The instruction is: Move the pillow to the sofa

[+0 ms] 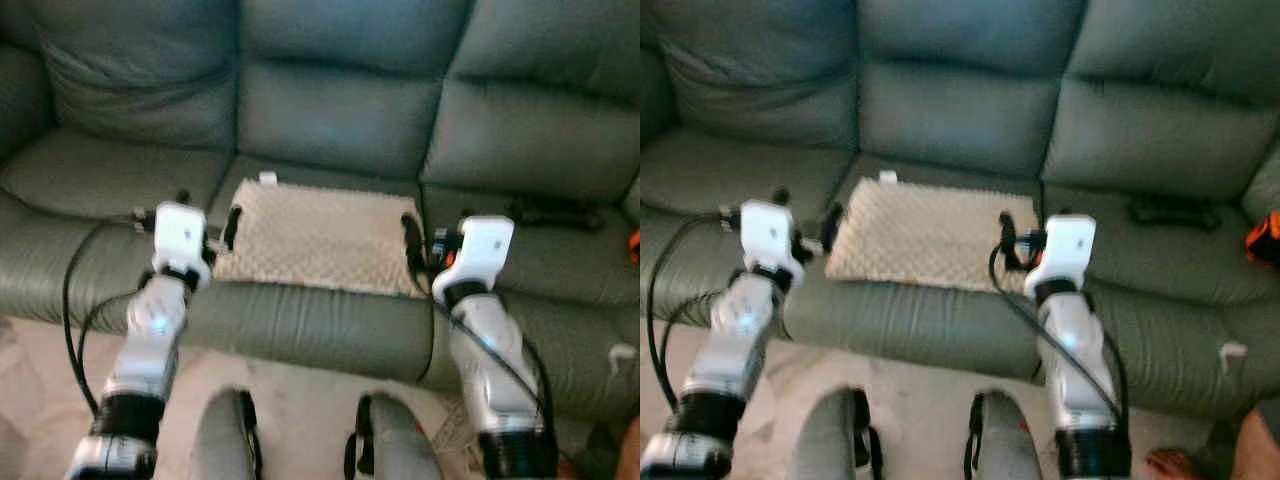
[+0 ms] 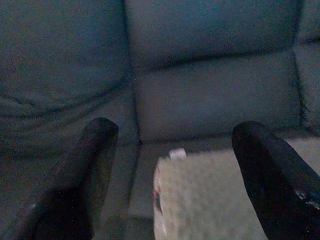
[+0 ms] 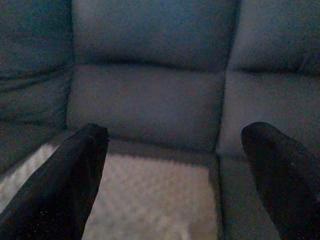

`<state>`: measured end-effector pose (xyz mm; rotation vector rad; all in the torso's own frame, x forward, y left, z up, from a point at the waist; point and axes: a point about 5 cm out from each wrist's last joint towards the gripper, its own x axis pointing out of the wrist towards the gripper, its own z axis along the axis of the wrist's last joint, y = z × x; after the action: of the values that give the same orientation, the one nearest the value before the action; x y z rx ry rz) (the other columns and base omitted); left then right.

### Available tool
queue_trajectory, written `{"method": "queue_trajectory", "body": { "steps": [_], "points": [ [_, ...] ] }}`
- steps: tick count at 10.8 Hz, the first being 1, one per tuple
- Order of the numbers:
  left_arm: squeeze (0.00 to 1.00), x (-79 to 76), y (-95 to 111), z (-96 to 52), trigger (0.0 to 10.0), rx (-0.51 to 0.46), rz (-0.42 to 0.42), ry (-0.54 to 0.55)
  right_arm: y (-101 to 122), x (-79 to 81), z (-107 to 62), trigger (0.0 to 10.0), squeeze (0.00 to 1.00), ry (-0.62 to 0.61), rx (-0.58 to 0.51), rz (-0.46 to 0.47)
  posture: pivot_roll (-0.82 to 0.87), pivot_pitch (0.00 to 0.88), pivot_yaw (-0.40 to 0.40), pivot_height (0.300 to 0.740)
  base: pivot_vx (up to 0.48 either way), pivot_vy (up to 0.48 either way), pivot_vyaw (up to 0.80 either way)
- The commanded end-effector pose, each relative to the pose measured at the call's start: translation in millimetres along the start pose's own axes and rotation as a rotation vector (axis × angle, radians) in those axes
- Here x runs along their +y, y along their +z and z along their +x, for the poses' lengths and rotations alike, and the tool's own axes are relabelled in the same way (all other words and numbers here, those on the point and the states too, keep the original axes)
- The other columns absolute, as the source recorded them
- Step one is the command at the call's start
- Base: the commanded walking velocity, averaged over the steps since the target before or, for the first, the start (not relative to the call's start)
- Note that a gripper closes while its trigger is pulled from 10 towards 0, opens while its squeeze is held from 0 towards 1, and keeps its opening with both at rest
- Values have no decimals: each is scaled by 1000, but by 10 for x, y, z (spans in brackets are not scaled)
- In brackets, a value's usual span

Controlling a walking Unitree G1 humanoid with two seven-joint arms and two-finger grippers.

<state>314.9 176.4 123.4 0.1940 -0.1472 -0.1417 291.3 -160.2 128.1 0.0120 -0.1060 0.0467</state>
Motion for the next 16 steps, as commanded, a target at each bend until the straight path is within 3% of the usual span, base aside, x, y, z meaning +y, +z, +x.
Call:
{"method": "queue_trajectory", "body": {
  "steps": [1,6,9,16],
  "points": [
    [0,40,-9,26,10000,10,12,13,14,-43,23,10000,0,-10,-6,3,-92,38,-23,740,0,0,0],
    [0,23,51,141,10000,-27,13,8,28,40,58,10000,0,35,-15,-4,-102,45,-26,740,0,0,0],
    [0,33,29,150,10000,-16,-64,29,25,58,48,10000,0,51,-26,1,-100,49,-24,740,0,480,0],
    [0,54,52,196,10000,-21,-49,29,91,146,89,10000,0,108,-57,-16,-92,74,-14,740,0,480,800]
  ]
}}
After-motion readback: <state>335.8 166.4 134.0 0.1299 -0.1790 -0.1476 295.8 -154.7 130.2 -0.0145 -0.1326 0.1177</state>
